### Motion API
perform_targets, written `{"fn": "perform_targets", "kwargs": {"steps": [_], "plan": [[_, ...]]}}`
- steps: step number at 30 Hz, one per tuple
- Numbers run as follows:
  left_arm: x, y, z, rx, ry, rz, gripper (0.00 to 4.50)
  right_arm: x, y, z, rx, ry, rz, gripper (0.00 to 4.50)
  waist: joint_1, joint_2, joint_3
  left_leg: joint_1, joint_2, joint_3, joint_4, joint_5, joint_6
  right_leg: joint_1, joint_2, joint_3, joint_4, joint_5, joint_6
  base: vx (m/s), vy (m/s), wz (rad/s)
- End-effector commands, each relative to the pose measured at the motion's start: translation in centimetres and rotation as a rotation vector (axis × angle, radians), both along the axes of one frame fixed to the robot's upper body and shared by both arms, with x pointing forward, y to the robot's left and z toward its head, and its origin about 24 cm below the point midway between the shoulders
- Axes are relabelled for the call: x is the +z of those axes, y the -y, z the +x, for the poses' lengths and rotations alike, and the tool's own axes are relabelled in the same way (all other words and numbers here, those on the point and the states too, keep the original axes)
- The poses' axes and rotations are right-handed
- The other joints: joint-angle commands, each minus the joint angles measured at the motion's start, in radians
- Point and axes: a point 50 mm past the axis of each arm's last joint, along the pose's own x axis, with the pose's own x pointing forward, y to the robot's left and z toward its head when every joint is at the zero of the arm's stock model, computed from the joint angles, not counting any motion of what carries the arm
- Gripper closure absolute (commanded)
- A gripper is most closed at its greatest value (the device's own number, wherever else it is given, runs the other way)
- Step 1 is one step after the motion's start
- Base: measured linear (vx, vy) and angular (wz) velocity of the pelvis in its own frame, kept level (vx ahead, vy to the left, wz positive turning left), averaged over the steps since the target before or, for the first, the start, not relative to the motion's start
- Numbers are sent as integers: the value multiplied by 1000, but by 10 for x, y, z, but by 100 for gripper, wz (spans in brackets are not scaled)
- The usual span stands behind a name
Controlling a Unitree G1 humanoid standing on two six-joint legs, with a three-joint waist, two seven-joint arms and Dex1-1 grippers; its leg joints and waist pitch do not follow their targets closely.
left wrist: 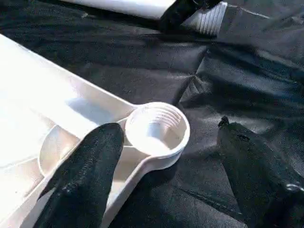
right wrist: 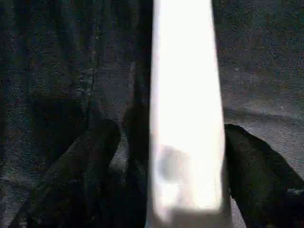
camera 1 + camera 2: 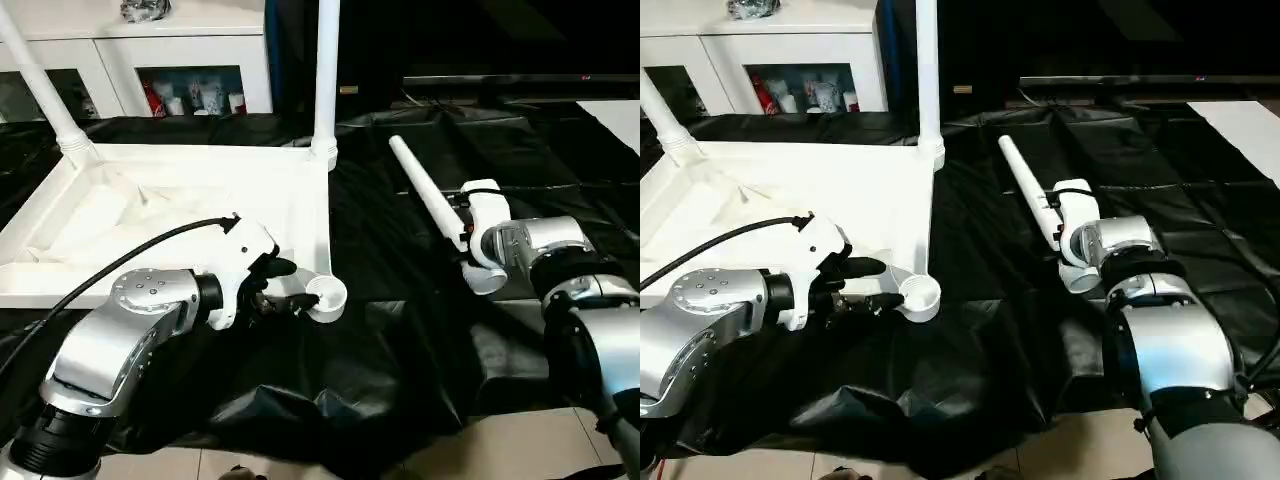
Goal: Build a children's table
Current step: Pick table leg
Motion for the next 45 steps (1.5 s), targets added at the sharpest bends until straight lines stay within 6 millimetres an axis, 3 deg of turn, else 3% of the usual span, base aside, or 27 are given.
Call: {"fn": "perform_targets", "kwargs": {"steps": [1,7,13,15,18,19,22,25,26,28,32,35,36,39,42,45], "plan": [[4,2,-2,-21,12,4,48,1,3,0,-7,-10,-3,122,3,-2,-72,7,7,4,-55,-231,-6,51,-55,35,-69,-253,-221,0,0,0],[5,2,1,-19,16,1,3,6,11,2,-67,37,22,164,4,0,-73,7,6,4,-54,-232,-7,51,-54,34,-68,-247,-224,0,0,0],[5,2,3,-6,23,-5,0,8,18,1,-137,83,125,220,5,-1,-74,6,4,5,-53,-229,-1,53,-53,33,-68,-235,-225,0,0,0],[5,2,5,7,34,-14,0,8,19,1,-145,97,146,239,5,4,-74,6,4,5,-53,-234,-1,52,-53,33,-70,-238,-225,0,0,0],[9,2,14,60,74,-43,0,16,19,6,-186,203,269,256,7,3,-75,6,4,5,-52,-233,2,55,-54,33,-70,-230,-226,0,0,0],[13,1,21,110,109,-62,0,29,18,13,-199,342,400,263,8,8,-76,7,3,5,-50,-237,5,54,-54,33,-71,-218,-227,0,0,0],[18,1,30,162,146,-78,0,45,15,17,-173,518,547,266,10,8,-79,5,3,3,-49,-221,21,58,-55,31,-67,-201,-229,0,0,0],[21,3,36,206,181,-106,0,60,10,16,-133,686,711,267,12,7,-81,2,4,3,-49,-187,48,61,-54,30,-68,-172,-227,0,0,0],[23,5,38,211,194,-124,0,62,9,14,-135,718,761,268,11,12,-83,2,4,2,-49,-178,48,62,-54,30,-64,-163,-234,0,0,0],[30,13,45,251,205,-228,0,70,6,4,-129,876,966,269,16,9,-81,3,4,5,-51,-174,68,62,-53,32,-70,-151,-231,0,0,0],[33,16,51,277,194,-281,0,68,4,-2,-139,917,1049,269,25,10,-83,7,7,3,-53,-177,57,57,-54,29,-72,-188,-233,0,0,0],[45,18,64,352,230,-346,0,67,-12,-14,-49,918,1166,269,33,8,-81,11,4,5,-54,-187,53,57,-54,31,-79,-219,-206,0,0,0],[49,18,68,375,252,-359,0,68,-19,-19,-8,911,1192,269,33,2,-81,6,3,3,-58,-179,55,61,-54,29,-81,-227,-194,0,0,0],[59,19,74,397,298,-401,0,73,-31,-27,63,901,1260,270,35,3,-83,3,5,-2,-59,-157,51,62,-59,30,-79,-228,-178,0,0,0],[70,34,75,319,179,-488,0,73,-57,-40,245,821,1222,270,37,-3,-81,3,5,2,-58,-135,44,60,-58,32,-79,-230,-176,0,0,0],[77,43,77,302,91,-576,0,78,-69,-52,360,796,1257,270,43,0,-82,3,5,2,-57,-120,50,59,-60,33,-80,-216,-181,0,0,0]]}}
